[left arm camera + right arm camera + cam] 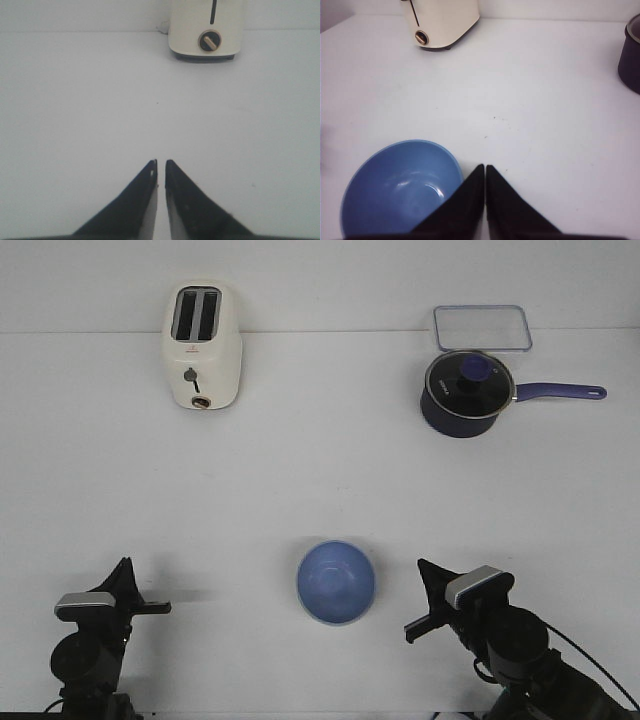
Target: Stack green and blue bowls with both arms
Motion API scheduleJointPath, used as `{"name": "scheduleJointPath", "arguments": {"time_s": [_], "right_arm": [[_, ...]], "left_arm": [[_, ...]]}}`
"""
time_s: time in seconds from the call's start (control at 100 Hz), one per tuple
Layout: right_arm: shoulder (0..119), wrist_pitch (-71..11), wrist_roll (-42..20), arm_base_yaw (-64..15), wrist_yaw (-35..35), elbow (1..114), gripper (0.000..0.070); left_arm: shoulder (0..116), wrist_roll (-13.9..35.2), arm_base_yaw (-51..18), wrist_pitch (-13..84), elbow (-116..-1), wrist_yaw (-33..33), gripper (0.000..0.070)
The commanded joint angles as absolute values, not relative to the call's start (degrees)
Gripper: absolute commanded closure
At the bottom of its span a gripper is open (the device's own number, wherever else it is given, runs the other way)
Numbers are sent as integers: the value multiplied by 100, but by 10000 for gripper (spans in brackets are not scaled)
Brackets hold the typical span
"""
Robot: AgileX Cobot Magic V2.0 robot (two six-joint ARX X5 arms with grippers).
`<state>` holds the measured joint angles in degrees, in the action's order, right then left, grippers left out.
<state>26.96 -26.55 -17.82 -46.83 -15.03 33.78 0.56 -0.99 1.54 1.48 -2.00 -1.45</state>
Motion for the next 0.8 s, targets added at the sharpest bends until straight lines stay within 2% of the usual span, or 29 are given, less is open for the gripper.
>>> {"name": "scheduleJointPath", "arguments": {"time_s": [0.0,0.14,0.79], "right_arm": [[2698,-2580,-1813,-4729,-1507,3415,695],[2698,-2578,-1813,-4729,-1507,3415,695],[2698,-2578,-1813,-4729,-1507,3415,695]], "left_arm": [[21,-193,158,-21,-71,-137,688],[16,30,143,-10,-78,-126,688],[19,27,145,-10,-80,-126,688]]}}
